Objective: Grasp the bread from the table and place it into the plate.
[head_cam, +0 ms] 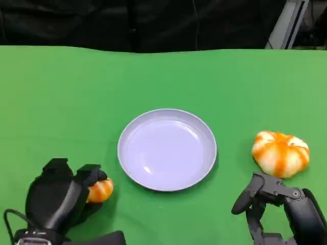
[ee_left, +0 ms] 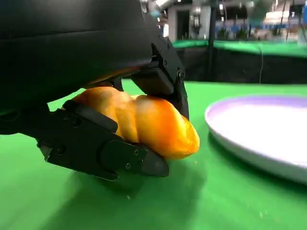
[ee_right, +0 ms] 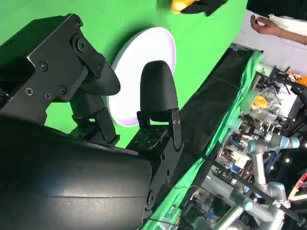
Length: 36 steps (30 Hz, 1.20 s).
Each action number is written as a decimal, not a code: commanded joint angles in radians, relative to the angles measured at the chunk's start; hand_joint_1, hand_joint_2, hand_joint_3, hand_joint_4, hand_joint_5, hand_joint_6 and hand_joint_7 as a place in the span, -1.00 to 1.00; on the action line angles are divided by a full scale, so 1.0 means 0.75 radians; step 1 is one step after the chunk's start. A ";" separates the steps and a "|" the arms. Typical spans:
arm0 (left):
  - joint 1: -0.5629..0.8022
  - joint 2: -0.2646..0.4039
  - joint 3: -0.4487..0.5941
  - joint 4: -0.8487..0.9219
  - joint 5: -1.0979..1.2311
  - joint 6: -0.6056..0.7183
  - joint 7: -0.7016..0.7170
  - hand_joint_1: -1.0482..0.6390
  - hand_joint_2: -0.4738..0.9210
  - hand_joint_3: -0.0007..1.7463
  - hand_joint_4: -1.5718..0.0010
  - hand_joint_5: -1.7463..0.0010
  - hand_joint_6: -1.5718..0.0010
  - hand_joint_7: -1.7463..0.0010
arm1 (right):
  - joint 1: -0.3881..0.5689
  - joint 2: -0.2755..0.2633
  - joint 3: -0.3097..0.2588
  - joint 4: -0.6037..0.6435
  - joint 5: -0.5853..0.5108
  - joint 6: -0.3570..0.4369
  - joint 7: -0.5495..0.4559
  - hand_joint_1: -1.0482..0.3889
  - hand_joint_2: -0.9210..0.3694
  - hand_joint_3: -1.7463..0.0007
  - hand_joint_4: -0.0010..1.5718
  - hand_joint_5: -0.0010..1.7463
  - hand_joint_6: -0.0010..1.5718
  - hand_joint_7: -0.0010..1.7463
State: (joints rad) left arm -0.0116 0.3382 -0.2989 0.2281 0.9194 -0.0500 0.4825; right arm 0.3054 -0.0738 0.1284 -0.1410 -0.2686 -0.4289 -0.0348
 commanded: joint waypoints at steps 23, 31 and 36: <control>-0.296 -0.067 -0.052 0.048 -0.031 -0.220 0.177 0.01 0.27 0.40 -0.12 -0.94 -0.12 -0.43 | -0.001 -0.023 -0.015 0.010 0.013 -0.020 -0.001 0.60 -0.05 -0.66 0.06 0.89 0.02 0.55; -0.507 -0.161 -0.139 0.250 -0.050 -0.233 0.136 -0.02 0.32 0.34 -0.06 -1.00 -0.01 -0.62 | 0.009 -0.034 -0.016 -0.002 0.000 -0.022 -0.003 0.60 -0.09 -0.62 0.06 0.87 0.01 0.53; -0.608 -0.232 -0.183 0.408 -0.075 -0.244 0.125 0.01 0.36 0.14 -0.04 -0.95 -0.07 -0.36 | 0.006 -0.028 -0.013 -0.014 0.010 0.001 0.005 0.58 -0.07 -0.62 0.06 0.89 0.02 0.53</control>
State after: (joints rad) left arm -0.4296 0.1783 -0.4298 0.4797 0.8892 -0.2254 0.5887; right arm 0.3082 -0.0860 0.1256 -0.1420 -0.2758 -0.4321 -0.0355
